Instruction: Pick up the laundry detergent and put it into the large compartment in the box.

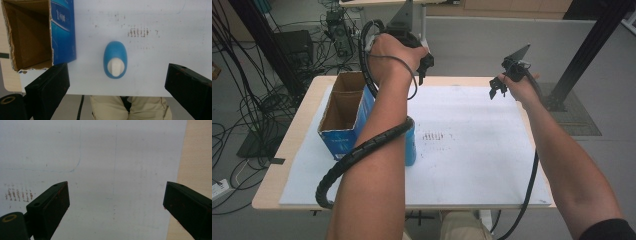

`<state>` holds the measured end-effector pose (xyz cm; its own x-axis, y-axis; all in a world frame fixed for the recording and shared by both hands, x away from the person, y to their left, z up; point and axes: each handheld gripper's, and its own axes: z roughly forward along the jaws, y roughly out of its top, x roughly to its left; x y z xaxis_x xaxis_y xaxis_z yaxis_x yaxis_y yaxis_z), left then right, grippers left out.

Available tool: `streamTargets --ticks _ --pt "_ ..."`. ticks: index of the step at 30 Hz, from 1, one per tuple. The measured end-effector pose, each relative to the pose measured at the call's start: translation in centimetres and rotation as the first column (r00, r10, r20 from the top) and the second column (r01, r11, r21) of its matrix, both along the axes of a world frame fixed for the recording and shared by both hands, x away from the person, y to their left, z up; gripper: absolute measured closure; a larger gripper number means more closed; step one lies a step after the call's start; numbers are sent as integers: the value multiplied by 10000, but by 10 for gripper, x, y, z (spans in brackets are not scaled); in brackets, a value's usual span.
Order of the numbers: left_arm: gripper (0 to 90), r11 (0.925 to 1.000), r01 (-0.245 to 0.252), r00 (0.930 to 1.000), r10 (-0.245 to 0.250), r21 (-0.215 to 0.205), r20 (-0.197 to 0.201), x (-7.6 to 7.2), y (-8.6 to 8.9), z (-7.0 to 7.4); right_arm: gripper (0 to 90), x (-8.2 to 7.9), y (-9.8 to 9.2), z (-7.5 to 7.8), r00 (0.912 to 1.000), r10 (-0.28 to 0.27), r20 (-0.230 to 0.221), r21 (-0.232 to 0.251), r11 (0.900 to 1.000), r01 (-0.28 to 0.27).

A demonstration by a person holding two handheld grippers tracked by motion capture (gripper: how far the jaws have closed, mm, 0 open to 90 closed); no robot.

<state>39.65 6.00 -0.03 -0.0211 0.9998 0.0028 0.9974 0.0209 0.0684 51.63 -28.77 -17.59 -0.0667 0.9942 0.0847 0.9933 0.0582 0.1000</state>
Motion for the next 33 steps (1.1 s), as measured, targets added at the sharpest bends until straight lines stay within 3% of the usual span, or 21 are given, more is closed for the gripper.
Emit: streamTargets --ticks 8,10,16,23,27,33 --pt "59 9999 52 10000 -52 -86 -44 3 2 -7 67 0 0 0 10000 13 -12 -29 10000 -13" --pt "60 9995 141 9999 -142 -275 -42 4 6 -10 67 1 1 -1 10000 -1 -45 -68 10000 1" --pt "51 9995 260 9996 -259 -163 57 3 3 -17 67 -1 0 0 10000 25 9 -57 10000 -25" --pt "51 9992 389 9992 -390 -93 -50 7 -3 -34 67 -3 1 1 10000 72 24 -78 9999 -72" --pt "49 9985 530 9985 -528 165 -116 8 -11 -50 67 -4 1 1 10000 76 16 -98 9999 -76" --pt "51 9986 526 9976 -521 82 -457 13 -12 -75 67 -5 4 0 9999 143 27 -91 9999 -143"
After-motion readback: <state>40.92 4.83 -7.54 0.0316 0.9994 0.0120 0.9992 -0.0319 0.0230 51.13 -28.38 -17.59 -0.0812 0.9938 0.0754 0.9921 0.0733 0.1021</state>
